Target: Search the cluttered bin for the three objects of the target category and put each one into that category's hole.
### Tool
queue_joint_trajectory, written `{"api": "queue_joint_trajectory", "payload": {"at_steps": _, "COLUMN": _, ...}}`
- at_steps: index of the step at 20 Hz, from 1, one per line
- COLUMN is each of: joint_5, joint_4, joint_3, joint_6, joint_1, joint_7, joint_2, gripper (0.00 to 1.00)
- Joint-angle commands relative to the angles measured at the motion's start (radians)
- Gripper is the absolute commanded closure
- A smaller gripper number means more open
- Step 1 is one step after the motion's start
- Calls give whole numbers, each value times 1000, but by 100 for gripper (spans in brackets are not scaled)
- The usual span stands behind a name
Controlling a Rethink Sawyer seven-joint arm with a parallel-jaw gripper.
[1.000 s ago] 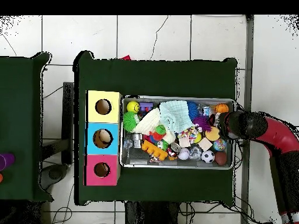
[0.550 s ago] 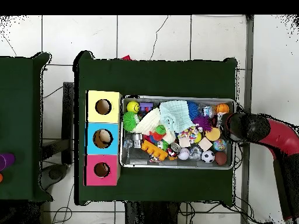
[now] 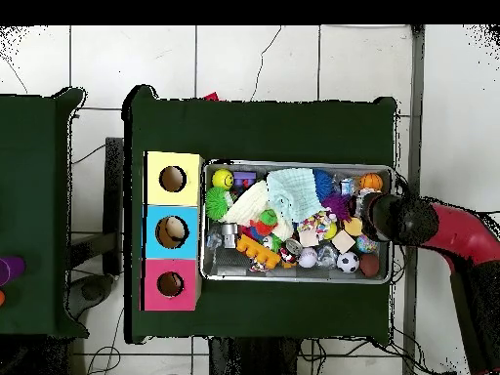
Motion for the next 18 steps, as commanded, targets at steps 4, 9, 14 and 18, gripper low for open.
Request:
{"api": "queue_joint_trajectory", "payload": {"at_steps": 4, "joint_5": 39, "joint_4": 122, "joint_3": -121, "joint_6": -157, "joint_1": 95, "joint_7": 256, "joint_2": 18, "gripper": 0}}
{"api": "queue_joint_trajectory", "payload": {"at_steps": 9, "joint_5": 71, "joint_4": 96, "joint_3": -159, "joint_6": -206, "joint_1": 135, "joint_7": 258, "joint_2": 63, "gripper": 0}}
{"api": "queue_joint_trajectory", "payload": {"at_steps": 14, "joint_5": 111, "joint_4": 86, "joint_3": -198, "joint_6": -261, "joint_1": 187, "joint_7": 289, "joint_2": 95, "gripper": 0}}
{"api": "queue_joint_trajectory", "payload": {"at_steps": 18, "joint_5": 150, "joint_4": 96, "joint_3": -244, "joint_6": -316, "joint_1": 239, "joint_7": 330, "joint_2": 112, "gripper": 0}}
